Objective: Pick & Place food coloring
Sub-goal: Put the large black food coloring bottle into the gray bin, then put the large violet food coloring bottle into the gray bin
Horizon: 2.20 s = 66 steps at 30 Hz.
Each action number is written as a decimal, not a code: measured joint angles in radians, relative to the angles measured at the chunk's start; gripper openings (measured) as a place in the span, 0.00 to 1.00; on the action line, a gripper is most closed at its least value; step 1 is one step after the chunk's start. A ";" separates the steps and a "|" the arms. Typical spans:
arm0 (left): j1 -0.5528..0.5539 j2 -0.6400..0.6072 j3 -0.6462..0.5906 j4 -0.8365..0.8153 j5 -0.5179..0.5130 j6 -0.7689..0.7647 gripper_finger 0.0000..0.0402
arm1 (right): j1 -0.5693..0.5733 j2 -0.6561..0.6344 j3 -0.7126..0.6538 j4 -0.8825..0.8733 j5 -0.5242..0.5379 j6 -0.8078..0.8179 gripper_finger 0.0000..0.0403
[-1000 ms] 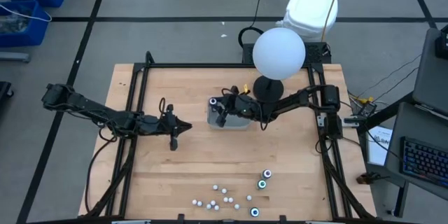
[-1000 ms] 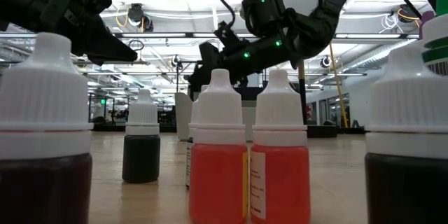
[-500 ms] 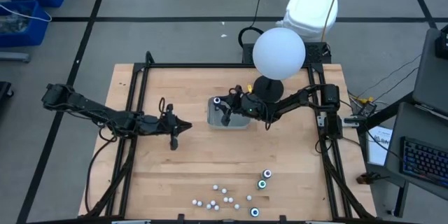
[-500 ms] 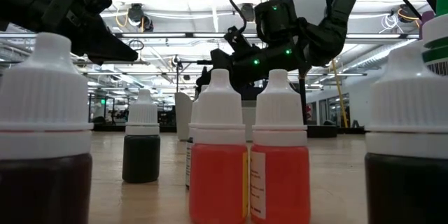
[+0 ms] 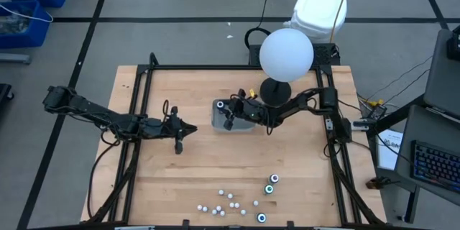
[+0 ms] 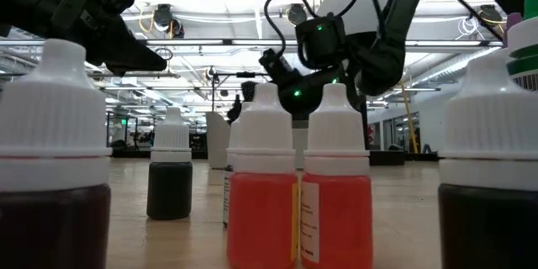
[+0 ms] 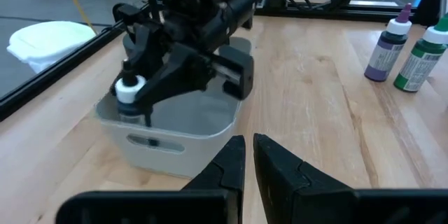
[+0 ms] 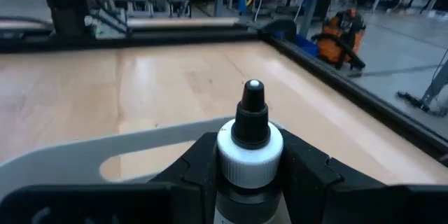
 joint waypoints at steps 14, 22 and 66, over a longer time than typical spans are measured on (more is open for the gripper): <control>0.000 0.000 0.000 -0.004 0.002 0.005 0.10 | 0.009 0.003 0.006 0.035 -0.025 -0.004 0.27; 0.000 0.000 0.000 -0.004 0.002 0.005 0.10 | 0.047 0.002 0.112 -0.143 -0.028 -0.034 0.27; -0.001 0.000 0.000 -0.026 0.005 -0.022 0.10 | 0.022 -0.212 0.079 -0.311 -0.105 -0.035 0.61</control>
